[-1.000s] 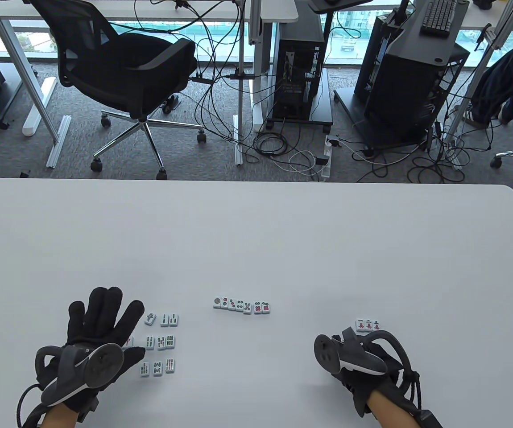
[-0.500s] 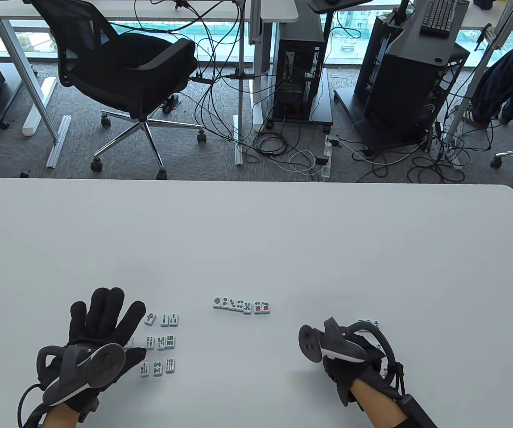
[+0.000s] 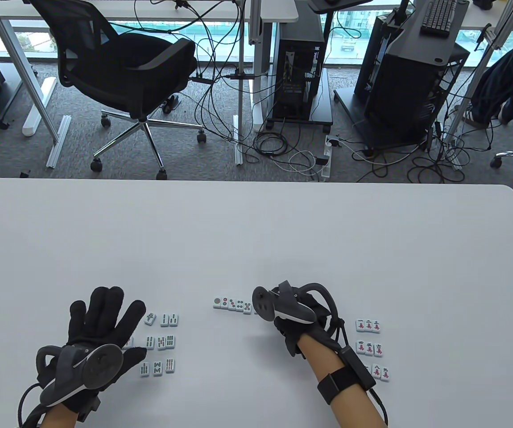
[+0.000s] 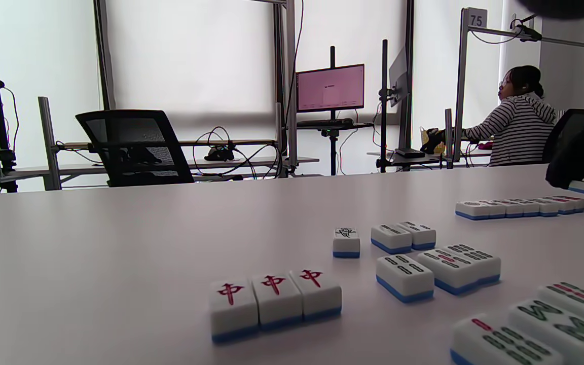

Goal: Mahjong suit sorting

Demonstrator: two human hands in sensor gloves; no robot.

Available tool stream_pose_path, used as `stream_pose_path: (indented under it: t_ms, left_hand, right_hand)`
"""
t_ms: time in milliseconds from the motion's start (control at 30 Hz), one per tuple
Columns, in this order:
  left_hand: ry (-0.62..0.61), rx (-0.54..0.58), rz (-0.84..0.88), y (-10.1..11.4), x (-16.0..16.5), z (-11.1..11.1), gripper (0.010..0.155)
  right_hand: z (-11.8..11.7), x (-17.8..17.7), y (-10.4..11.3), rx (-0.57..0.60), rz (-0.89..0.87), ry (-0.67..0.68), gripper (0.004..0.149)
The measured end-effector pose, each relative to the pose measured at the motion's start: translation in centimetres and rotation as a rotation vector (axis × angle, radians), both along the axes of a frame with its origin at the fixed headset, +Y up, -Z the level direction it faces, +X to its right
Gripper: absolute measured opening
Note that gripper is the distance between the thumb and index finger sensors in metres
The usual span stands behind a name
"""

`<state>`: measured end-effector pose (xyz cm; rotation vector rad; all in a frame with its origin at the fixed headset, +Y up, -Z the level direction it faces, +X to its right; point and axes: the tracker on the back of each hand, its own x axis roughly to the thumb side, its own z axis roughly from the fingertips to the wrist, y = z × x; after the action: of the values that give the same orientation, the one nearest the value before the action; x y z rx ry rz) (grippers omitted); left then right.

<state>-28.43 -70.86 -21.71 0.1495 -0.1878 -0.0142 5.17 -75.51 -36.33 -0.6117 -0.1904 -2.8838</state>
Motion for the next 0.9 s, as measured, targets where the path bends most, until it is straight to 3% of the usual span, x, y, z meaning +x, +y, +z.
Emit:
stream_pose_path:
  t_ms: [433,567,767,900]
  left_hand:
    - [-0.007,0.002,-0.003,-0.1,0.0,0.0,0.086]
    - [-0.008,-0.002,-0.004,-0.1,0.0,0.1,0.086]
    - [-0.005,-0.004,-0.002,-0.1,0.0,0.1,0.086]
    - [-0.002,-0.007,-0.008,-0.1,0.0,0.1,0.086]
  right_hand:
    - [-0.3,-1.0,-1.1,-0.039,0.023,0.004,0.055]
    - [0.2,-0.6,-0.8,-0.054,-0.014,0.0,0.064]
    - [2.1,3.1,2.1,-0.033,0.002,-0.02,0.065]
    - [4.1,7.1,3.1,-0.085,0.058,-0.056,0.064]
